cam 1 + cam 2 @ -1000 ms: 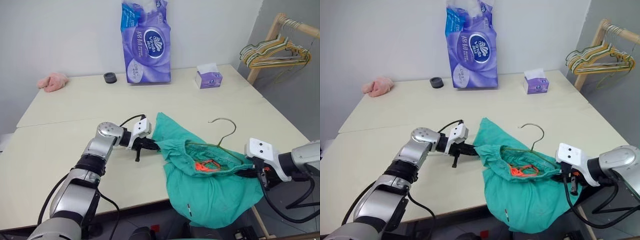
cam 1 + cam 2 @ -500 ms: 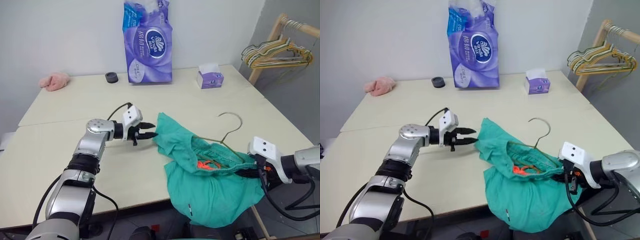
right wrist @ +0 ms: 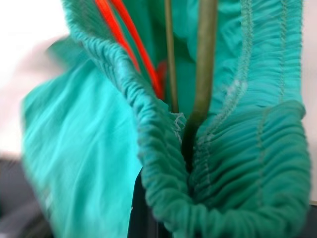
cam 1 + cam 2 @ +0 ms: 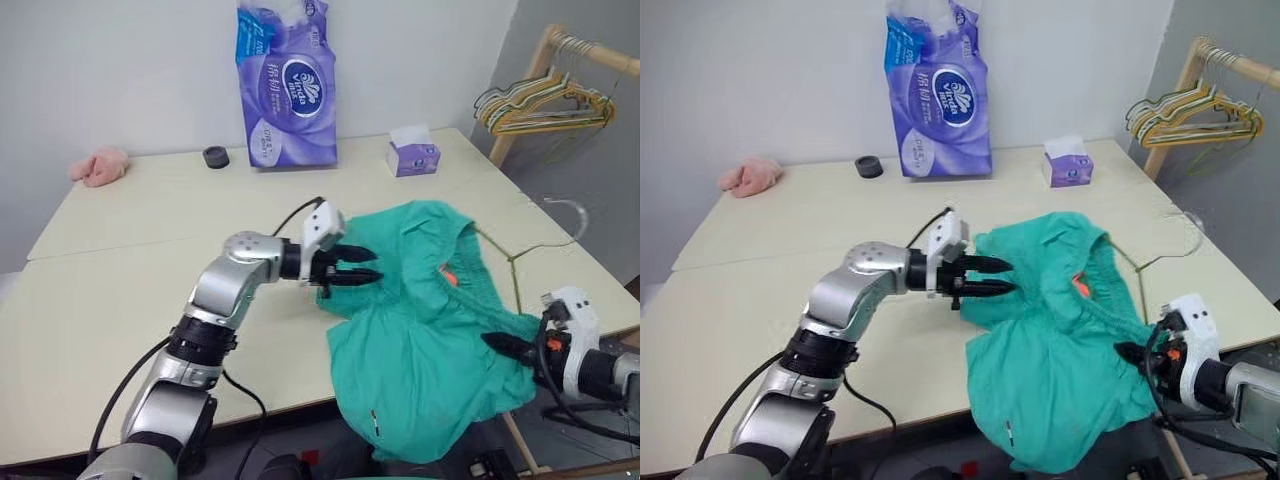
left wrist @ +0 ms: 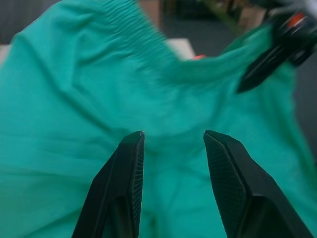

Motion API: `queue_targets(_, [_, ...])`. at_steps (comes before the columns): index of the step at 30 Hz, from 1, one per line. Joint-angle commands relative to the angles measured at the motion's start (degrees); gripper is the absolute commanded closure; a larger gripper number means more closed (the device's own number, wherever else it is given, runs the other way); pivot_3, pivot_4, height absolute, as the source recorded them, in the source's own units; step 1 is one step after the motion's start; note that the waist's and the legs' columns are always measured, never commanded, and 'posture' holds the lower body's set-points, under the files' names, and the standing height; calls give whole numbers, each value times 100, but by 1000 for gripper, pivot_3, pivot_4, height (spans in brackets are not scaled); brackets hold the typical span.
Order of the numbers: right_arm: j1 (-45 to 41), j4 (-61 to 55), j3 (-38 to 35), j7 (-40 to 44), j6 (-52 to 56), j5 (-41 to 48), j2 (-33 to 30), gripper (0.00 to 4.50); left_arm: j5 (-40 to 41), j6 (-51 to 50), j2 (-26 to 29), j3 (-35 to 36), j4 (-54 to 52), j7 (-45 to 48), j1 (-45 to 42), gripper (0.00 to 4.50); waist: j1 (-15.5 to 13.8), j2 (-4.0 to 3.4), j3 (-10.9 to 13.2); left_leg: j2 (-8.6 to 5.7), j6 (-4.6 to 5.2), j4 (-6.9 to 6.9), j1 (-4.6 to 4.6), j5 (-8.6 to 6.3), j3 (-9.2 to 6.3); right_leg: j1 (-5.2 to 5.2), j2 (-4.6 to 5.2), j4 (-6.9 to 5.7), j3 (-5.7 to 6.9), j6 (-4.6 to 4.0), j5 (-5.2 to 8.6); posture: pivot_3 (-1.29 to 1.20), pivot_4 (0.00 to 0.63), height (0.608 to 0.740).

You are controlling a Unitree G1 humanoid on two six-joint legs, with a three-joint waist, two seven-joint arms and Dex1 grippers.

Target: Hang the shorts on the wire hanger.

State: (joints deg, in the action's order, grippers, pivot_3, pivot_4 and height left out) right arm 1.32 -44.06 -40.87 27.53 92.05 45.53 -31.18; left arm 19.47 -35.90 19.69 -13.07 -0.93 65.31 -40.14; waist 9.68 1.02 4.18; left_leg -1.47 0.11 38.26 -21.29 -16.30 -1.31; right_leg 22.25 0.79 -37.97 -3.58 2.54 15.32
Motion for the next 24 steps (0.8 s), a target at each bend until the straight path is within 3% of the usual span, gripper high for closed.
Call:
queue_targets(1, [-209,-211,-589,-930,45,250,162,4500,358,-252,-200,-19,-349,-36,-267,2507,55,-4,0,1,0,-5,2,0,2,0,-4,1,-4,0,1,-345,79,740])
queue_targets(13, [-1131,512,-1841,-4068,45,1691,295,4500,339,-15,-1434,-392,-57,-652,-1011,2507,377,-41,30,7,16,-16,-17,-9,32,0,-54,23,-41,11,9,-384,94,740])
queue_targets(16, [-1758,978,-2203,-5136,45,2112,374,4500,285,84,-1685,-501,94,-713,-1279,2507,471,-52,44,6,20,-17,-18,-11,37,1,-57,25,-47,15,12,-384,98,740])
queue_targets(21, [-2464,1799,-2331,-6446,45,2873,-68,4500,100,372,-1918,-600,416,-809,-1636,2507,531,-101,90,2,31,-17,-21,-17,54,1,-57,40,-62,17,14,-382,108,740])
queue_targets(24, [-2754,2517,-2198,-6891,45,3155,-767,4500,-57,613,-2077,-661,651,-886,-1856,2507,540,-139,138,3,37,-22,-25,-21,57,0,-60,59,-66,17,14,-381,123,740])
